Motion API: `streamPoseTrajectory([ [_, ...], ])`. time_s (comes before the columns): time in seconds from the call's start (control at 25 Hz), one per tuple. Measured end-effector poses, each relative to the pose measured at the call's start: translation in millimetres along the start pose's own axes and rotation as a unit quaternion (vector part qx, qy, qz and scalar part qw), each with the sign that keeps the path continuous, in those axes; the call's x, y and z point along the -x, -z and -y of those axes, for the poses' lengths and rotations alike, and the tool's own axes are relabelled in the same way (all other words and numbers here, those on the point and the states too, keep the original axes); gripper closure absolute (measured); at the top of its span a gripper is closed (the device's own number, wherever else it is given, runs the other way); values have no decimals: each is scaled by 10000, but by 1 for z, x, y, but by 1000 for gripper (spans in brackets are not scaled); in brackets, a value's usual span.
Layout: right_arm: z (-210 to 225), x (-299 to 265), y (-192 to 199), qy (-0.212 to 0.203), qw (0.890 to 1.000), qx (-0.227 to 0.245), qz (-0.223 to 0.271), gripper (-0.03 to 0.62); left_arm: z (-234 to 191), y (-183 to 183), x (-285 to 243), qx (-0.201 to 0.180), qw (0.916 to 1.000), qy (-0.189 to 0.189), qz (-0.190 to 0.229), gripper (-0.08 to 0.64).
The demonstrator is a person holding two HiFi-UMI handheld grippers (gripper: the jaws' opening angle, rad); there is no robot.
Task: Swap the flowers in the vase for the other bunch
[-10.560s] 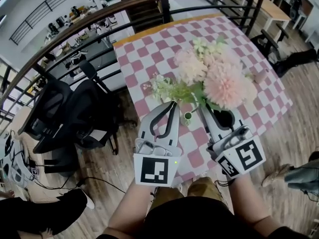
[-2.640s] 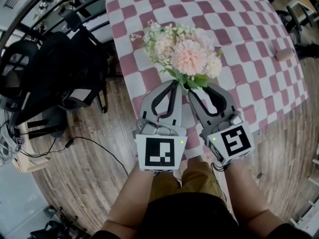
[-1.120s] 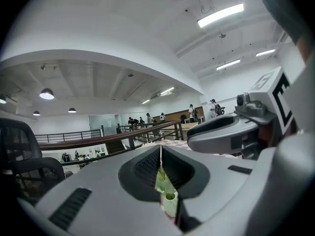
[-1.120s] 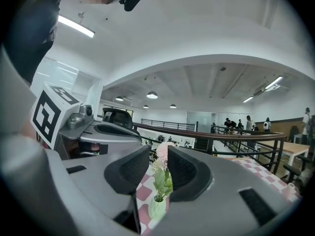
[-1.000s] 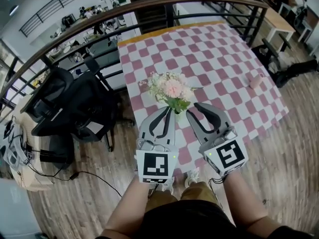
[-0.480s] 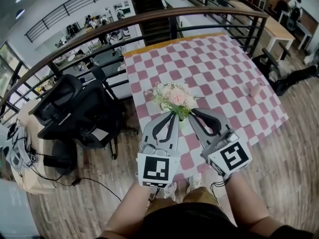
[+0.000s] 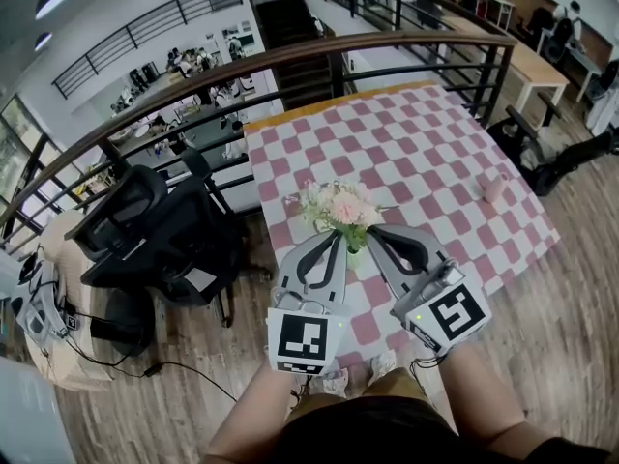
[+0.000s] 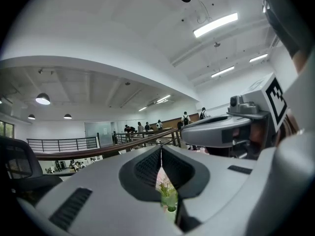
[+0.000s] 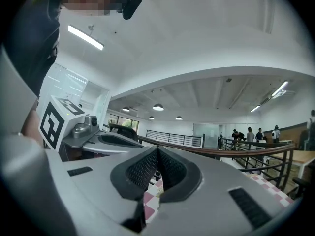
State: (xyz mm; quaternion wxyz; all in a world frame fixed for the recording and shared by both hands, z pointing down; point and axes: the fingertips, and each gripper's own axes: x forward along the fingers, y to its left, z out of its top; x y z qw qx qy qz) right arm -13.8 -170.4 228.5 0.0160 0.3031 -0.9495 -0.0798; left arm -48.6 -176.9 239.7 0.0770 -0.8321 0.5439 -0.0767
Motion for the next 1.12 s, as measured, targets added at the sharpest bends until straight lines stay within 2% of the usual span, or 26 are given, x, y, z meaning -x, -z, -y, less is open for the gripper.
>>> streamPoseTrajectory([
  [0.12,2,-1,0,69,9998,156,-66,560,-4,-5,-1,-78,9999,-80,32,551],
  [0.4,2,-5,-3,7,9998,181,89,561,-5,-4,-5,-135,9999,-72,51,551],
  [0.52,5,-7,-9,21,9996,163,215,561,-8,-9,-8,-117,9998,-104,118,551],
  [0.64,5,-8,-8,-36,9997,191,120,560,-11,-12,-8,-80,9997,-137,178,550],
  [1.12,1,-17,-3,-126,9994,261,162,561,-14,-5,-11,2,9999,-97,65,550],
])
